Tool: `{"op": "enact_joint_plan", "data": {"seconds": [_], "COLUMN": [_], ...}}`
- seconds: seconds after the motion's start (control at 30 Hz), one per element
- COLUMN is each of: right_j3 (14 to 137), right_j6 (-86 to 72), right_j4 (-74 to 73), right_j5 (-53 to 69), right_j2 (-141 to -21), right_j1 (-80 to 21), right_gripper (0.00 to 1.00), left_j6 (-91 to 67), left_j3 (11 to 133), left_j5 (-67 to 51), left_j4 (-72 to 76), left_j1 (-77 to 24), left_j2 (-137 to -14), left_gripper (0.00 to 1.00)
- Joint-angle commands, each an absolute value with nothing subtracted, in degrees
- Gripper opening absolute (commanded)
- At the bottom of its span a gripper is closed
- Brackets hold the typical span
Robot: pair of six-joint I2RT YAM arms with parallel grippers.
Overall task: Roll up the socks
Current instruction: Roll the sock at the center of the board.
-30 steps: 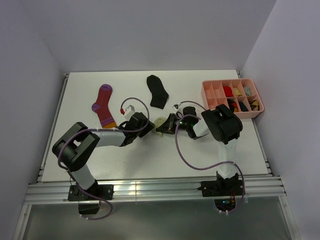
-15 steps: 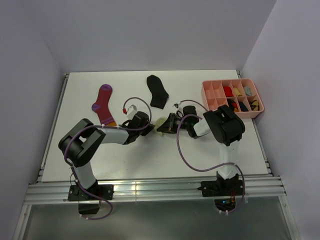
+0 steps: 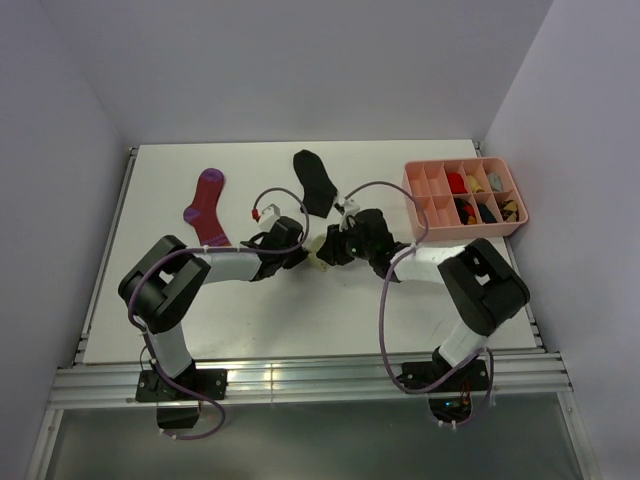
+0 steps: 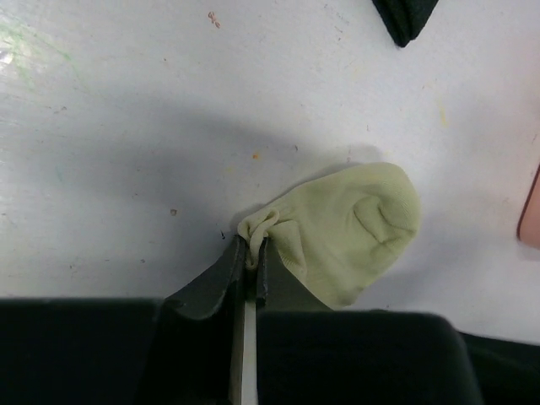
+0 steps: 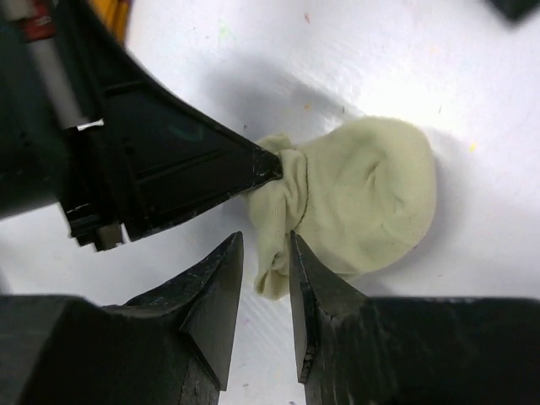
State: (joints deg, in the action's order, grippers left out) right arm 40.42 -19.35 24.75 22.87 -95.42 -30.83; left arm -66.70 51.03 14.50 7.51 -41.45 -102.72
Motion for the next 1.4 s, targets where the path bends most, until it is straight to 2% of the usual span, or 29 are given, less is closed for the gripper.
{"op": "enact_joint_plan", "data": {"seconds": [0.0,0.13,0.6,1.17,1.23,1.3,1.37], "right_j3": [39.4,38.0,37.9,43.3,44.1,45.0,46.0], "right_j6": [-5.0,-1.6,4.7,6.9,6.6,6.1,5.7], "right_j4": [21.5,25.2,30.3,27.3,25.9,24.6,22.5], "right_j5": [10.6,9.6,3.9,0.1,0.1,-1.7,-2.3], "right_j2": [-91.3,-91.1,-94.7,-102.5,-104.1,-105.1,-105.9], "right_j1": [-34.7,-39.4,-44.5,-47.0,-47.2,-47.2,-47.2], "right_gripper": [0.36,0.36,0.38,0.38,0.36,0.29,0.18], "left_j6": [-62.9,-62.4,-62.0,-62.4,-62.5,-62.7,-62.8], "left_j3": [52.9,53.3,54.2,53.8,53.4,53.2,53.1], "left_j5": [16.3,16.0,14.0,11.6,11.3,10.9,10.6], "left_j4": [1.0,0.3,0.2,0.8,1.2,1.4,1.5], "left_j1": [-41.6,-41.6,-41.6,-41.6,-41.6,-41.6,-41.6], "left_j2": [-101.9,-101.4,-102.1,-102.0,-101.7,-101.4,-101.2], "left_gripper": [0.00,0.00,0.00,0.00,0.00,0.00,0.00]}}
